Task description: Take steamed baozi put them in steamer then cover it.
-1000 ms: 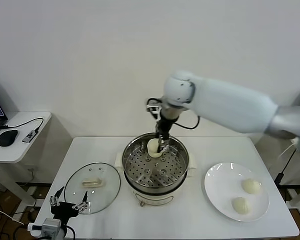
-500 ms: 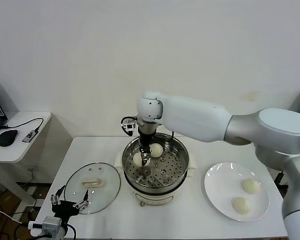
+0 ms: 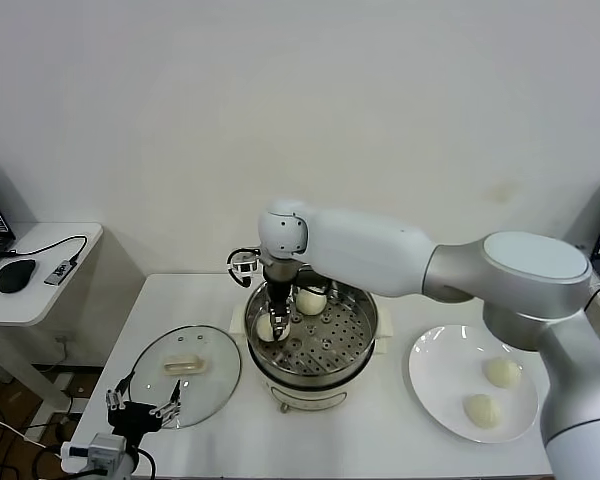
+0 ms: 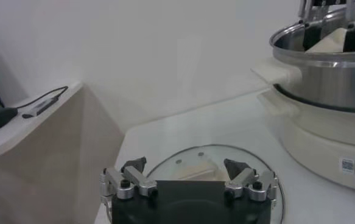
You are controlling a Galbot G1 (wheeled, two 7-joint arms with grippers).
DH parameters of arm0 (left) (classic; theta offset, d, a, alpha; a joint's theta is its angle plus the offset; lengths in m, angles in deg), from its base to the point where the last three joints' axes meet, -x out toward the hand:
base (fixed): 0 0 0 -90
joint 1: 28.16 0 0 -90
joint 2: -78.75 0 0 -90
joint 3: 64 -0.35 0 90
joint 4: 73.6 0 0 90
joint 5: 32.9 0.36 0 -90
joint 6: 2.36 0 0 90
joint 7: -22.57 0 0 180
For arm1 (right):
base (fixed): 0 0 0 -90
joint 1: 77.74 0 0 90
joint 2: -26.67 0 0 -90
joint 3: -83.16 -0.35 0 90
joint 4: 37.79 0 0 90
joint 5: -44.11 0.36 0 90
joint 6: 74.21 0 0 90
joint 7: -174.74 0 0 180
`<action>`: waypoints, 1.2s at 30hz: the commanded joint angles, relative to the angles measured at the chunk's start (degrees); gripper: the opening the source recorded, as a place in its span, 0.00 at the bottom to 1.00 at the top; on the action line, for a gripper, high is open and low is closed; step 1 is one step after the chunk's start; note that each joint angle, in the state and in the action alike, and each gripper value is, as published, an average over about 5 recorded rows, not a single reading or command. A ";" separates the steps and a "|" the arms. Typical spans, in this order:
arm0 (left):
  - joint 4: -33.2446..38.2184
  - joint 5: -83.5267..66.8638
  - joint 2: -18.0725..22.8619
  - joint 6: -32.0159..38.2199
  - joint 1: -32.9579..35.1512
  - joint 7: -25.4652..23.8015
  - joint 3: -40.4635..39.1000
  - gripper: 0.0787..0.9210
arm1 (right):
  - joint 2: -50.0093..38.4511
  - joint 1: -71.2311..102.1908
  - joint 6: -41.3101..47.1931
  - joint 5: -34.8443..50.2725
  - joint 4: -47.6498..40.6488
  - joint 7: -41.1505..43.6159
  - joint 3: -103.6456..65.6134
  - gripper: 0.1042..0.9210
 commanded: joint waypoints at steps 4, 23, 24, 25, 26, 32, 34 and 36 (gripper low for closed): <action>0.43 0.12 0.24 -0.06 0.11 -0.21 -0.26 0.88 | -5.26 -2.19 0.50 0.82 5.81 -0.44 -1.03 0.80; -0.47 -1.10 -0.46 -1.35 -0.08 -1.67 -0.62 0.88 | -48.14 -12.12 -6.00 -2.68 33.80 6.88 -3.42 0.88; -0.51 -1.13 -0.41 -1.41 -0.07 -1.76 -0.67 0.88 | -50.60 -10.58 -6.68 -3.79 34.67 7.18 -4.50 0.88; -0.50 -1.15 -0.28 -1.48 -0.07 -1.85 -0.72 0.88 | -52.49 -8.80 -7.24 -4.75 35.28 7.39 -5.77 0.88; -0.45 -1.16 -0.01 -1.56 -0.06 -1.92 -0.76 0.88 | -54.36 -5.87 -7.78 -6.03 35.79 7.55 -8.06 0.88; 0.21 -1.29 0.85 -1.80 1.32 -2.03 -1.38 0.88 | -62.11 8.77 -11.42 -14.10 37.40 8.15 -17.22 0.88; 0.35 -1.19 0.91 -1.79 1.78 -1.98 -1.53 0.88 | -63.77 12.16 -13.33 -18.20 37.57 8.33 -18.49 0.88; 0.44 -1.09 1.02 -1.81 2.06 -1.95 -1.64 0.88 | -64.79 16.67 -15.03 -21.94 37.44 8.45 -20.78 0.88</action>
